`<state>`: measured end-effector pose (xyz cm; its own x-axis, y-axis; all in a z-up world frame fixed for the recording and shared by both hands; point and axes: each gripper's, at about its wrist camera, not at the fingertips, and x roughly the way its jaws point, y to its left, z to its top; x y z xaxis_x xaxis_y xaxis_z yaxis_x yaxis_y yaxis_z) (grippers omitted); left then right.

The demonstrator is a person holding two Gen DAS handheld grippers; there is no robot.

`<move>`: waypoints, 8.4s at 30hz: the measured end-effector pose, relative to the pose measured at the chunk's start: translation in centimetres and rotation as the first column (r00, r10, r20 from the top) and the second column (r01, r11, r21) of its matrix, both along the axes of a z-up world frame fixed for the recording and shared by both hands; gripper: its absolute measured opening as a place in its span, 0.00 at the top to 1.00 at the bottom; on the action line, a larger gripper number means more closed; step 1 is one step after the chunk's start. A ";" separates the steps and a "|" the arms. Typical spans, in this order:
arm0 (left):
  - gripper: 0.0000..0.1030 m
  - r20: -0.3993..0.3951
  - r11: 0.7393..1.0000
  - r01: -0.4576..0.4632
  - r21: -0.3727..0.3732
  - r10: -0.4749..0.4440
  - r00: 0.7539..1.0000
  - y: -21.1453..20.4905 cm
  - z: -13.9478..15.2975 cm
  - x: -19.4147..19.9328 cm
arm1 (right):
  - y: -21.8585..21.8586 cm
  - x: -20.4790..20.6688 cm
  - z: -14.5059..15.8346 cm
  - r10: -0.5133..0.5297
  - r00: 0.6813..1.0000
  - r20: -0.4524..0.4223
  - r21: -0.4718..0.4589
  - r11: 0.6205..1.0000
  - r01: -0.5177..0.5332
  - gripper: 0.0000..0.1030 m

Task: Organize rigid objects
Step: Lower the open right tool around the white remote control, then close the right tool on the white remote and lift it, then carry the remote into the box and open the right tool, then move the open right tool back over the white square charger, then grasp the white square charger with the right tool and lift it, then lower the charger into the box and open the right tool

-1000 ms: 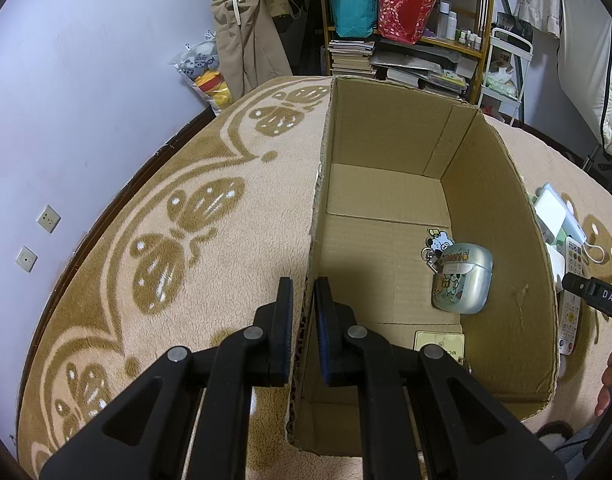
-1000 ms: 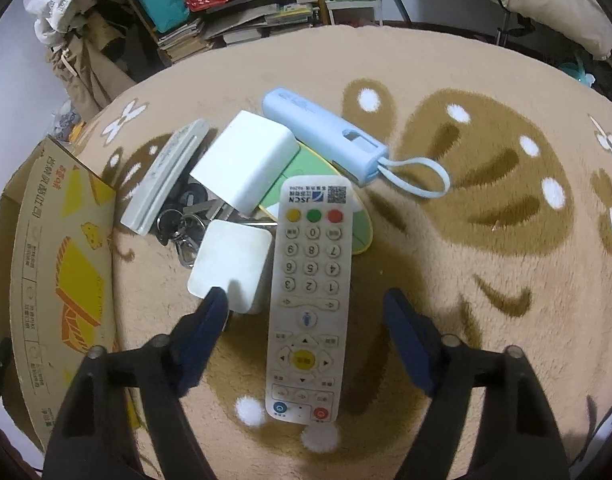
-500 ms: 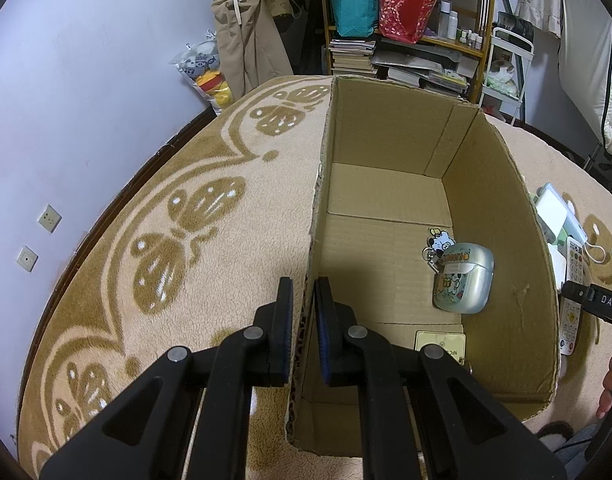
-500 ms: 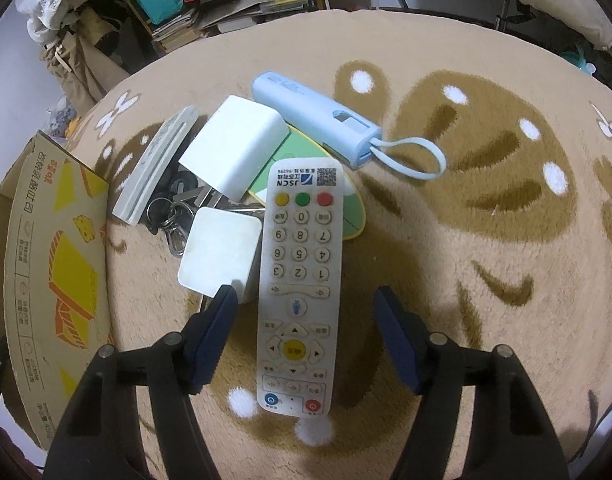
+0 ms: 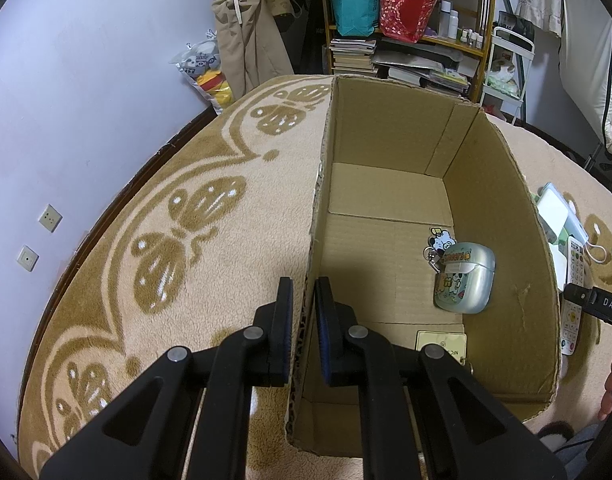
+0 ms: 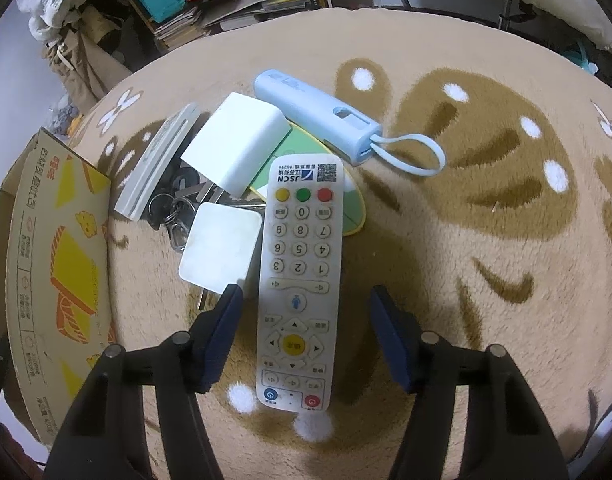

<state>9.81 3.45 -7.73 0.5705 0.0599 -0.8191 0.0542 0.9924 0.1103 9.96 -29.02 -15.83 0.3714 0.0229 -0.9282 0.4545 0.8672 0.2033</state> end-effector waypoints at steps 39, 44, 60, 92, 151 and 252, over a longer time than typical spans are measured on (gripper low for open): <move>0.89 -0.005 1.000 0.001 0.003 -0.001 1.000 0.0 -0.1 -0.1 | 1.0 0.7 -0.4 0.024 1.000 -0.011 -0.026 0.999 -0.024 0.58; 0.89 -0.005 1.000 0.002 0.004 -0.002 1.000 0.0 -0.1 -0.1 | 0.6 0.1 1.7 0.014 0.998 0.058 -0.025 1.000 -0.013 0.60; 0.89 -0.006 1.000 0.001 0.005 -0.001 1.000 0.0 -0.2 -0.1 | 0.8 0.0 5.2 0.019 0.985 0.173 -0.050 0.999 -0.011 0.83; 0.90 -0.012 1.000 0.002 0.003 -0.002 1.000 0.2 -0.1 -0.3 | 15.7 1.5 15.8 0.435 0.764 0.477 -0.137 0.895 -0.425 0.86; 0.90 -0.019 1.000 0.003 0.010 -0.003 1.000 0.0 0.0 0.1 | 8.4 3.4 7.8 0.221 0.945 0.242 -0.129 0.972 -0.195 0.07; 0.89 -0.021 1.000 0.002 -0.001 -0.002 1.000 -0.1 0.0 0.1 | 19.1 1.5 9.9 0.491 0.798 0.349 -0.216 0.871 -0.442 0.51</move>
